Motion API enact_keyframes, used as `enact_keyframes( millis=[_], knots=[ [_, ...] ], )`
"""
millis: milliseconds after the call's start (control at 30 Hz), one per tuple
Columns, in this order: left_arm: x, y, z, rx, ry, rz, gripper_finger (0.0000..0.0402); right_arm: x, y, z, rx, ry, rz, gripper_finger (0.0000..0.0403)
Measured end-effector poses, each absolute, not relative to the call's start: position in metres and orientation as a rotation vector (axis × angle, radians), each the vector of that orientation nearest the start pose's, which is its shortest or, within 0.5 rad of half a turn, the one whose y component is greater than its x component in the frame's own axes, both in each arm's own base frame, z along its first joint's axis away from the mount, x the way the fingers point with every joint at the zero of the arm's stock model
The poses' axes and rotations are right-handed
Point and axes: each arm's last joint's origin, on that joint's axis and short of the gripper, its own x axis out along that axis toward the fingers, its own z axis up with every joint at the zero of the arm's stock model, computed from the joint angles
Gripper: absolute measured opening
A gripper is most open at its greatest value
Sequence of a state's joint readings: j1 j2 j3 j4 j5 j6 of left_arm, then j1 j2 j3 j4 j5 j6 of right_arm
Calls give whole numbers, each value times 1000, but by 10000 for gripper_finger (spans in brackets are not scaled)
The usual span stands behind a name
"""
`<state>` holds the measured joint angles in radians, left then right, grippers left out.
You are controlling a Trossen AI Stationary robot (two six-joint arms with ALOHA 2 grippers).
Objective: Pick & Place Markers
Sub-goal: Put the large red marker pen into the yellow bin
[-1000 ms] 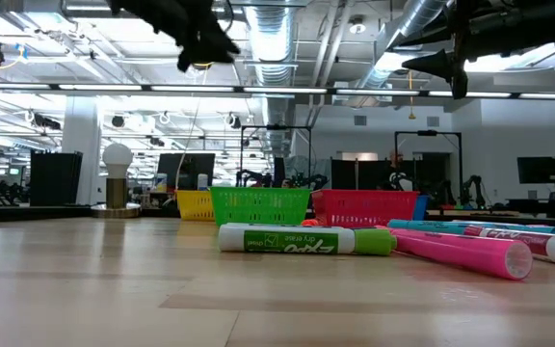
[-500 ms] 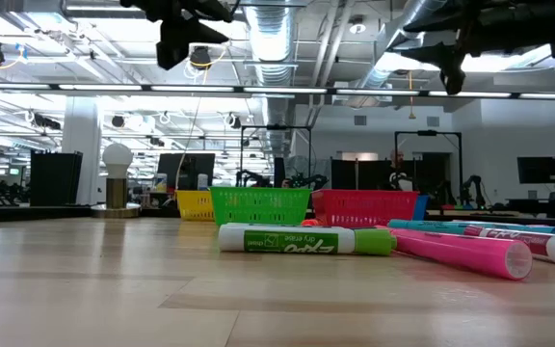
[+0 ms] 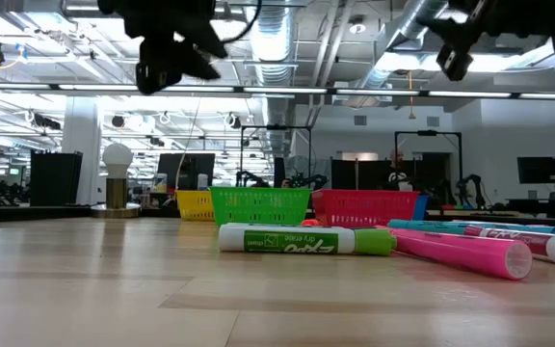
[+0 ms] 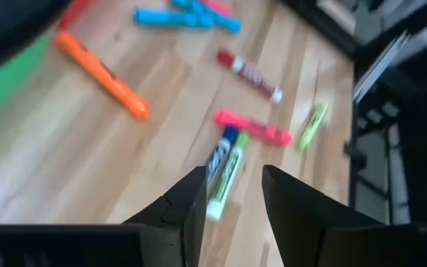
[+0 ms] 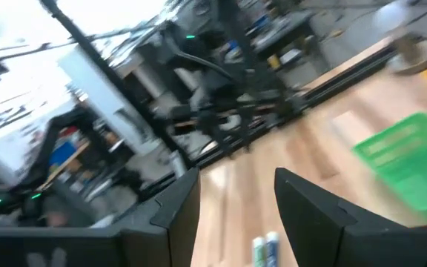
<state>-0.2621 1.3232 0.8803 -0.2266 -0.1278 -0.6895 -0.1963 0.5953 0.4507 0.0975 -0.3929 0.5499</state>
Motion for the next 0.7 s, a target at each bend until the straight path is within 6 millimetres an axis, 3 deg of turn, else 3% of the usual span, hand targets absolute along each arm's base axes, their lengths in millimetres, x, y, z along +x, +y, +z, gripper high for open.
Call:
enact_keyframes(
  millis=[333, 500, 700],
  knots=[
    [287, -91, 197, -452, 859, 114, 131, 146, 23, 270, 657, 185, 348, 151],
    [287, -89, 192, -408, 845, 165, 131, 143, 45, 264, 743, 272, 347, 134],
    [273, -79, 192, -358, 795, 243, 131, 144, 69, 250, 808, 395, 288, 116]
  ],
)
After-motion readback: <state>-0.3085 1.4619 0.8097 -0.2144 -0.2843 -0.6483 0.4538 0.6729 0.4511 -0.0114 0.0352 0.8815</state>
